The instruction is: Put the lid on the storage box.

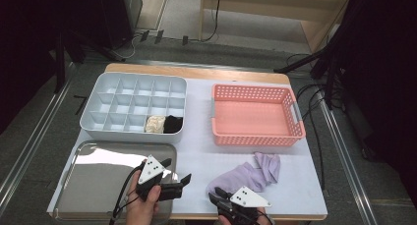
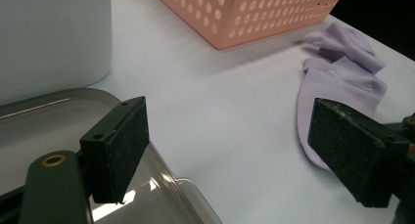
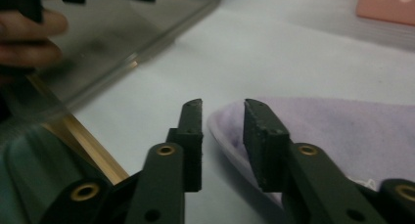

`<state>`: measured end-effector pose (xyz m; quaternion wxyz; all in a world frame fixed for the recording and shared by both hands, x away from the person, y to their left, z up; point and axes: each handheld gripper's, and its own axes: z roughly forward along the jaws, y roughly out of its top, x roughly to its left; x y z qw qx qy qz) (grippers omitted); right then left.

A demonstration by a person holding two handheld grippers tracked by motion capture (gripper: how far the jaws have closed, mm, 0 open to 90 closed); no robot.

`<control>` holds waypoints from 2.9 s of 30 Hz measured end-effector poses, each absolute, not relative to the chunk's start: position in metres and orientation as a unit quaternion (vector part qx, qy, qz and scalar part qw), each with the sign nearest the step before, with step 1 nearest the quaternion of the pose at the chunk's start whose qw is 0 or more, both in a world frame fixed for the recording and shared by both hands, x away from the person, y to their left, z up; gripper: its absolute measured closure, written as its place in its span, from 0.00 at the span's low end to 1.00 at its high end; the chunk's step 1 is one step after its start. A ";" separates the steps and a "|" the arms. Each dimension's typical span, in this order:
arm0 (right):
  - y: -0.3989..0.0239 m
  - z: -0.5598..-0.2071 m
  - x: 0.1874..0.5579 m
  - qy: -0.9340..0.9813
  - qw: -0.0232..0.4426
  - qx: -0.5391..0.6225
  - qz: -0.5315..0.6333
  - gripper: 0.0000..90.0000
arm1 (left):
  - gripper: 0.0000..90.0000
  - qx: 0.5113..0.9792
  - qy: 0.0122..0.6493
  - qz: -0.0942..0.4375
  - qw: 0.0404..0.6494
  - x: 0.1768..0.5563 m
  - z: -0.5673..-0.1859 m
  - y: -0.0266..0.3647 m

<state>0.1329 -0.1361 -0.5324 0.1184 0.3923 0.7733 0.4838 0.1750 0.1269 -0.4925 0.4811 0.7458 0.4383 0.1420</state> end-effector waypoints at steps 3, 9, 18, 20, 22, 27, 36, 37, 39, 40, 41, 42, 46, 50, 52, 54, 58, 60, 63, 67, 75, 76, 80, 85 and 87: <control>-0.133 -0.535 0.135 0.774 0.118 0.399 0.478 0.99 | 0.18 0.748 0.435 0.141 0.481 0.174 -0.493 0.124; -0.122 -0.528 0.152 0.731 0.118 0.441 0.507 0.99 | 0.18 0.751 0.432 0.133 0.481 0.174 -0.496 0.117; -0.149 -0.508 0.160 0.714 0.145 0.436 0.528 0.78 | 0.19 0.748 0.443 0.112 0.481 0.177 -0.500 0.110; -0.177 -0.506 0.163 0.698 0.181 0.466 0.513 0.78 | 0.19 0.752 0.440 0.111 0.478 0.177 -0.500 0.105; -0.200 -0.509 0.163 0.686 0.189 0.495 0.498 0.77 | 0.19 0.754 0.437 0.109 0.478 0.177 -0.500 0.101; -0.232 -0.524 0.157 0.678 0.192 0.549 0.450 0.73 | 0.25 0.768 0.438 0.115 0.453 0.178 -0.503 0.087; -0.230 -0.531 0.153 0.687 0.180 0.554 0.434 0.72 | 0.48 0.803 0.431 0.096 0.400 0.181 -0.510 0.074; -0.231 -0.531 0.153 0.686 0.183 0.554 0.435 0.72 | 0.50 0.806 0.429 0.094 0.396 0.181 -0.510 0.073; -0.232 -0.531 0.154 0.683 0.191 0.553 0.437 0.72 | 0.55 0.813 0.425 0.085 0.389 0.181 -0.511 0.072; -0.232 -0.532 0.155 0.682 0.193 0.554 0.436 0.71 | 0.57 0.816 0.423 0.086 0.386 0.181 -0.511 0.071; -0.231 -0.532 0.155 0.683 0.195 0.555 0.434 0.70 | 0.58 0.817 0.422 0.085 0.383 0.181 -0.511 0.070; -0.231 -0.532 0.156 0.683 0.196 0.558 0.429 0.69 | 0.59 0.820 0.420 0.086 0.381 0.181 -0.511 0.070; -0.229 -0.534 0.159 0.688 0.205 0.551 0.426 0.67 | 0.68 0.820 0.420 0.084 0.379 0.182 -0.511 0.069; -0.228 -0.535 0.162 0.695 0.205 0.547 0.419 0.68 | 0.79 0.826 0.411 0.075 0.378 0.182 -0.511 0.067; -0.228 -0.534 0.164 0.696 0.199 0.547 0.420 0.76 | 0.86 0.827 0.411 0.066 0.378 0.183 -0.511 0.066; -0.227 -0.534 0.166 0.699 0.187 0.544 0.426 0.88 | 0.93 0.823 0.413 0.063 0.384 0.184 -0.511 0.065; -0.222 -0.529 0.172 0.697 0.187 0.540 0.433 0.96 | 1.00 0.815 0.425 0.088 0.385 0.192 -0.507 0.066; -0.222 -0.525 0.176 0.687 0.195 0.541 0.444 0.96 | 1.00 0.806 0.432 0.088 0.395 0.197 -0.506 0.069; -0.224 -0.524 0.182 0.681 0.200 0.546 0.445 0.96 | 1.00 0.799 0.443 0.085 0.397 0.203 -0.508 0.073; -0.231 -0.527 0.181 0.682 0.185 0.549 0.447 0.83 | 0.83 0.790 0.449 0.078 0.411 0.204 -0.506 0.077; -0.271 -0.513 0.173 0.619 0.263 0.582 0.457 0.68 | 0.69 0.782 0.446 0.071 0.431 0.200 -0.502 0.085; -0.274 -0.516 0.175 0.618 0.262 0.588 0.451 0.64 | 0.68 0.783 0.444 0.072 0.430 0.200 -0.502 0.085; -0.277 -0.531 0.183 0.630 0.234 0.606 0.425 0.56 | 0.68 0.785 0.438 0.064 0.434 0.199 -0.502 0.085; -0.275 -0.530 0.182 0.641 0.218 0.591 0.438 0.94 | 0.69 0.788 0.437 0.060 0.429 0.198 -0.505 0.084; -0.275 -0.526 0.179 0.634 0.226 0.585 0.453 0.97 | 0.69 0.787 0.439 0.061 0.430 0.198 -0.505 0.085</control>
